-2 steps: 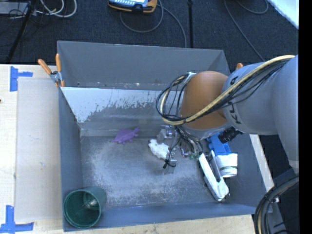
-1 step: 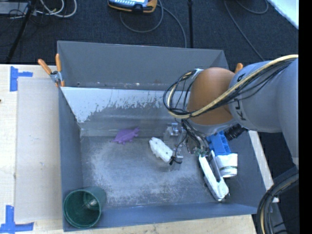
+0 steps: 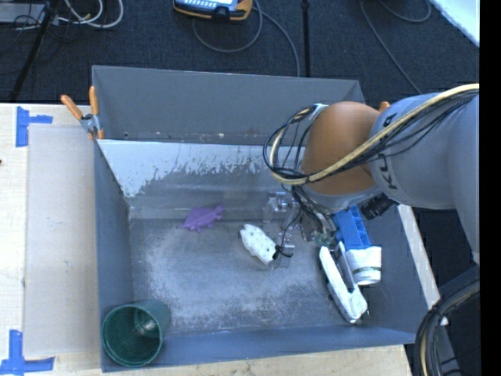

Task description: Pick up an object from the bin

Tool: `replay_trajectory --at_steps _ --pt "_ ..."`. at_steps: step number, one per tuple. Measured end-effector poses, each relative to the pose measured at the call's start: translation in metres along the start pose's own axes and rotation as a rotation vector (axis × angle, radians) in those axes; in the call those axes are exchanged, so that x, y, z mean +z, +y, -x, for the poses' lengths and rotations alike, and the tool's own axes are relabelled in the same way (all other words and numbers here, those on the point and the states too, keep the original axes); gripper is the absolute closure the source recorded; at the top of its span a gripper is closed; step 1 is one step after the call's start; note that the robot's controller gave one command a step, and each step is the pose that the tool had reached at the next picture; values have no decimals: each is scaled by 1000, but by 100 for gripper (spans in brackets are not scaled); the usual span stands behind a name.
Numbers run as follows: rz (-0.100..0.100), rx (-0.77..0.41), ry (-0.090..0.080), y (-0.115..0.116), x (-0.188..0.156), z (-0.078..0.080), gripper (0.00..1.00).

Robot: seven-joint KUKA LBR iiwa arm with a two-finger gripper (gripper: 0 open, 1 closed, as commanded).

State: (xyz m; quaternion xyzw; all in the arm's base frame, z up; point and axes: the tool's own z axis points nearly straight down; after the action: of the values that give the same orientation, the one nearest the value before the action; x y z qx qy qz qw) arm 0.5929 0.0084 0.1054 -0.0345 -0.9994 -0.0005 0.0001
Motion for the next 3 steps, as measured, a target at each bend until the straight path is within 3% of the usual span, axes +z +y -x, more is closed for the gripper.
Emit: replay_trajectory --at_steps 1,2,3 --pt "-2 132 7 3 29 3 0" --pt "0 119 1 -3 36 0 100" --pt "0 119 1 -3 36 0 100"
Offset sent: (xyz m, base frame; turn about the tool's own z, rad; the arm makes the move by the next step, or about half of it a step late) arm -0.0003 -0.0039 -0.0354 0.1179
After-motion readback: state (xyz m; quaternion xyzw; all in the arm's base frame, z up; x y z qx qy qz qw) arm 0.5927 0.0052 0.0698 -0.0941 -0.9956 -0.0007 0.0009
